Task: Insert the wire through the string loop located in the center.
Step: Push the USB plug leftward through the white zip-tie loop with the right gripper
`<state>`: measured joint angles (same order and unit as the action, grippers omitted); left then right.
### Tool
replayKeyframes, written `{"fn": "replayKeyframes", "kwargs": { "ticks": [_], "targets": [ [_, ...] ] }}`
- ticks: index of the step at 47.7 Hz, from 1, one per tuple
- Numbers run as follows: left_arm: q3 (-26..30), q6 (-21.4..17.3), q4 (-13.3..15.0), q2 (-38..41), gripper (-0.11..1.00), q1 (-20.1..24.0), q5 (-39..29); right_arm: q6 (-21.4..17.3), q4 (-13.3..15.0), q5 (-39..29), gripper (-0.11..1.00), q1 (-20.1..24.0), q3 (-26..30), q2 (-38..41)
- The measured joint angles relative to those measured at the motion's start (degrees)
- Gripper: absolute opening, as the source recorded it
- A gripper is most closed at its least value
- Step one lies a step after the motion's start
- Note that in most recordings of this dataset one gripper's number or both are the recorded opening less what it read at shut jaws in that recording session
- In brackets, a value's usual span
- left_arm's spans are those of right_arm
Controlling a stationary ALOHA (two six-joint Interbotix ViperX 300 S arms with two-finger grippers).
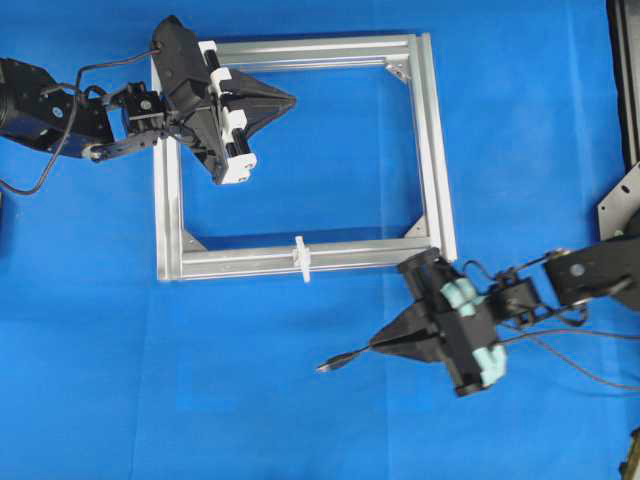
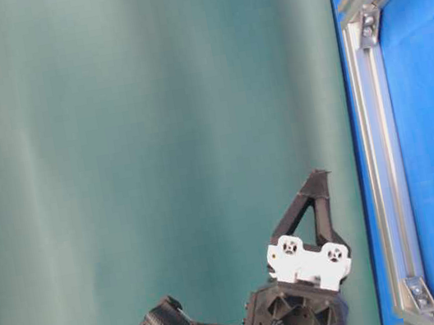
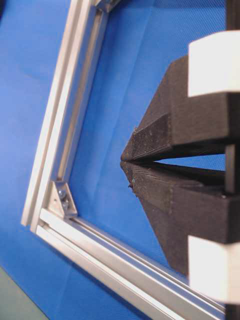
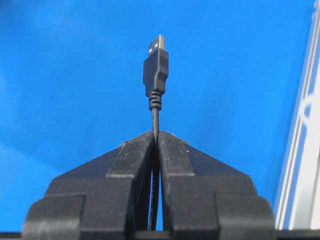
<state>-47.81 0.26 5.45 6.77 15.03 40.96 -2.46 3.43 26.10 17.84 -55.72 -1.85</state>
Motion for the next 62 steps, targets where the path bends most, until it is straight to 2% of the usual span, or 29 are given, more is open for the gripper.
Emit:
{"fn": "replayKeyframes", "kwargs": {
  "ticks": [6, 14, 34, 62],
  "targets": [
    [0.0, 0.0, 0.0, 0.0, 0.0, 0.0, -0.09, -0.09, -0.53, 0.0, -0.02, 0.0, -2.72, -2.29],
    [0.0, 0.0, 0.0, 0.0, 0.0, 0.0, -0.09, -0.09, -0.79, 0.0, -0.02, -0.79, -3.25, -2.81],
    [-0.18, 0.0, 0.0, 0.0, 0.0, -0.09, 0.0, -0.18, -0.88, 0.0, -0.02, -13.1, -2.99, -2.81],
    [-0.18, 0.0, -0.18, 0.09, 0.0, -0.18, 0.0, 0.0, -1.93, 0.09, -0.02, -14.15, -1.49, -0.44]
  ]
}}
